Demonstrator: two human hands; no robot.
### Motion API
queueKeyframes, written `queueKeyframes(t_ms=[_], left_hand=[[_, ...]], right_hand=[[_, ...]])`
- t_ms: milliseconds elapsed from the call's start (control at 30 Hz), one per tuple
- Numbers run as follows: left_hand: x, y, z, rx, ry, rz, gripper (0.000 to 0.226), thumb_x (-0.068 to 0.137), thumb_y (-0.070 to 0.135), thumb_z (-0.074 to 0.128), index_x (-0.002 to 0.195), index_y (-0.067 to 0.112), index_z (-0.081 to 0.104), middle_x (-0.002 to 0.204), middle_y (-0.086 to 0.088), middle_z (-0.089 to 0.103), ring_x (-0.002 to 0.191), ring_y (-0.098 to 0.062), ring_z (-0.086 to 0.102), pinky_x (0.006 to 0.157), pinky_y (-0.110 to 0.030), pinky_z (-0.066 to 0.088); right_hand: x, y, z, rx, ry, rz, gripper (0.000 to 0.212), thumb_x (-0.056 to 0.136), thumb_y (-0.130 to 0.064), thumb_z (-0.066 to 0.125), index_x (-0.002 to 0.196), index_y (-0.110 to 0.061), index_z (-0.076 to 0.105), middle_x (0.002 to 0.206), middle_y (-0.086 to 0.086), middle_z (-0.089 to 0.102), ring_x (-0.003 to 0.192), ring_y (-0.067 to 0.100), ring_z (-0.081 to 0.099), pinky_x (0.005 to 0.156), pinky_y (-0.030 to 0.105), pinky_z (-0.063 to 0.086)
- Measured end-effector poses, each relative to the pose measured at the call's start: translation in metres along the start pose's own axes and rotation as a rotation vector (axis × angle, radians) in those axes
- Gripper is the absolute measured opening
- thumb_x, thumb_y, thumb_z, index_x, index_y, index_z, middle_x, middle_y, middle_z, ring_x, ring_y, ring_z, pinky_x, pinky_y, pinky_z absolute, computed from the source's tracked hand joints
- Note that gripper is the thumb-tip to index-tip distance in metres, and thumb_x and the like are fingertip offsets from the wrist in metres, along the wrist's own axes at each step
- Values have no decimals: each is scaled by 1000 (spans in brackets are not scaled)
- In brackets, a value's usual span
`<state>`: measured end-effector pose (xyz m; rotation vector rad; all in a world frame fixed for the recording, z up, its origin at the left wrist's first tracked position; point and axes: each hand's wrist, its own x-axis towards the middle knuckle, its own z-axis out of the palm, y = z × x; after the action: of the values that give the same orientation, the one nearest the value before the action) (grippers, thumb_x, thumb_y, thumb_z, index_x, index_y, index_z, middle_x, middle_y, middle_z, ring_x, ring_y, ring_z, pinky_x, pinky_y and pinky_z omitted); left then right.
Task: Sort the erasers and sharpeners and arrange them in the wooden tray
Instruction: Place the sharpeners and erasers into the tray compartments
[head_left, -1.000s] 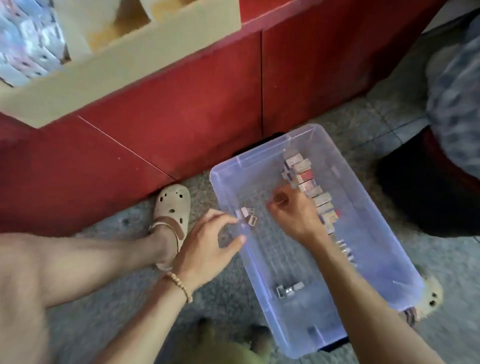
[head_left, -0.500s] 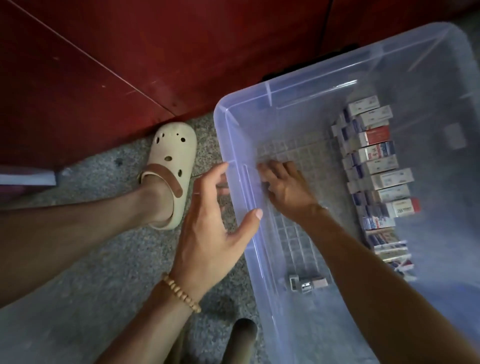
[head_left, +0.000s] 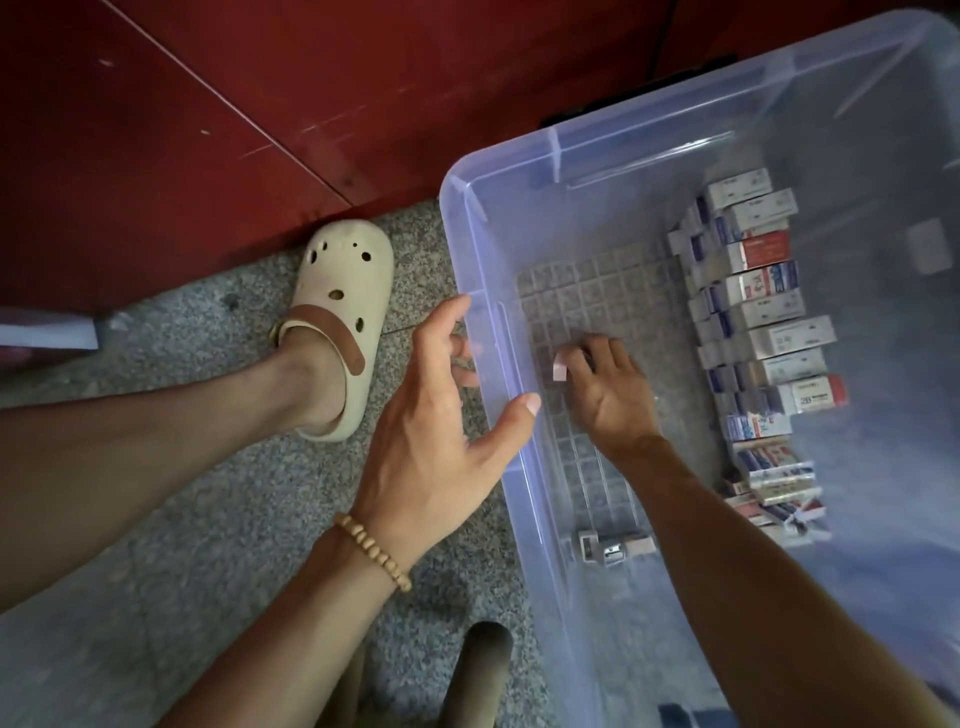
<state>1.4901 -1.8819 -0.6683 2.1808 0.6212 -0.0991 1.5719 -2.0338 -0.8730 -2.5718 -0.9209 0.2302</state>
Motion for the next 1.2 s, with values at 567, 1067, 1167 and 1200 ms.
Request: queueKeyframes(t_ms=[567, 1067, 1167, 1200], left_hand=[[6, 25, -24, 213, 60, 295, 51, 89, 24, 57, 139, 16, 51, 127, -1, 50, 117, -16, 52, 100, -18, 37], [48, 135, -76, -752, -327, -6, 18, 78, 14, 68, 96, 16, 70, 86, -2, 70, 82, -17, 66, 65, -25, 51], [58, 161, -92, -899, -383, -61, 22, 69, 1, 67, 87, 14, 72, 100, -17, 70, 90, -19, 63, 70, -21, 51], [61, 170, -97, -849, -394, -30, 24, 67, -1, 69, 85, 15, 72, 104, -18, 70, 92, -19, 63, 73, -20, 52]], right_hand=[[-18, -63, -140, 1400, -47, 659, 11, 98, -10, 61, 106, -4, 63, 60, 11, 51, 54, 18, 49, 53, 27, 44], [4, -94, -280, 1652, 3, 543, 23, 85, -16, 68, 107, -8, 67, 75, 6, 60, 59, 15, 55, 44, 21, 42], [15, -99, -301, 1972, 106, 672, 29, 82, -19, 58, 107, -7, 66, 76, 3, 64, 57, 10, 56, 39, 16, 36], [20, -101, -308, 2020, 125, 703, 29, 82, -19, 57, 107, -7, 65, 77, 4, 65, 57, 10, 56, 39, 16, 36]])
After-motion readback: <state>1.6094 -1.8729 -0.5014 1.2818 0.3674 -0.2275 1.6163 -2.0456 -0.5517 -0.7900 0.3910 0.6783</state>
